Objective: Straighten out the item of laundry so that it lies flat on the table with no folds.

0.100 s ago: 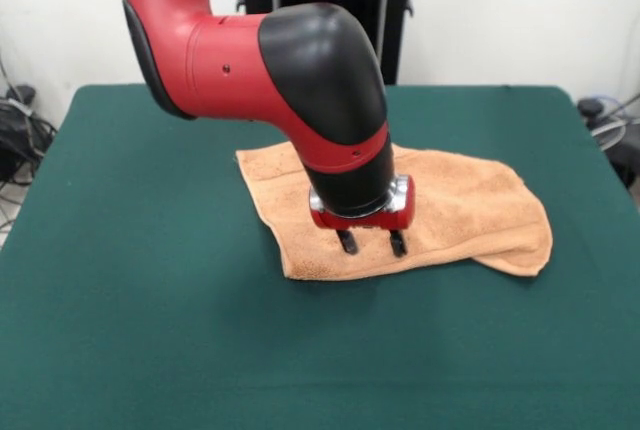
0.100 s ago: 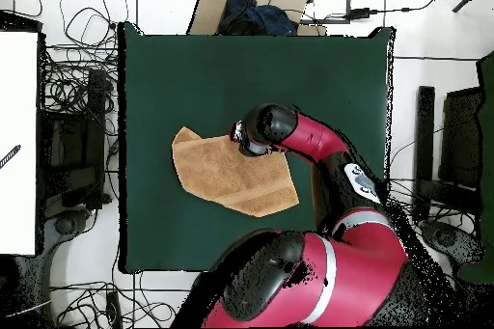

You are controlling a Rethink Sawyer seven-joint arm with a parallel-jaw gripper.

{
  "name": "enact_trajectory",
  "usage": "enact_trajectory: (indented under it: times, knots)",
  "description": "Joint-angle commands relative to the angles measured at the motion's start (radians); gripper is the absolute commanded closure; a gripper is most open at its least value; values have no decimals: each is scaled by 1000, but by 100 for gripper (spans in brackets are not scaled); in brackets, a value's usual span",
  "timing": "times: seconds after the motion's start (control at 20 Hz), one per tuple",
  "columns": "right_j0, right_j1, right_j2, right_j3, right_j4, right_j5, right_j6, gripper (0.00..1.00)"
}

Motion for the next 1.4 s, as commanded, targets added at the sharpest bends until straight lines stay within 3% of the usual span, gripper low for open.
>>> enact_trajectory:
  times: [0.05, 0.9, 1.4]
  knots:
    - [25, 159, 13, -12, -8, -142, 153, 100]
    - [28, 126, 8, 13, -2, -167, 166, 100]
    - [32, 80, -5, -111, -10, 25, 97, 100]
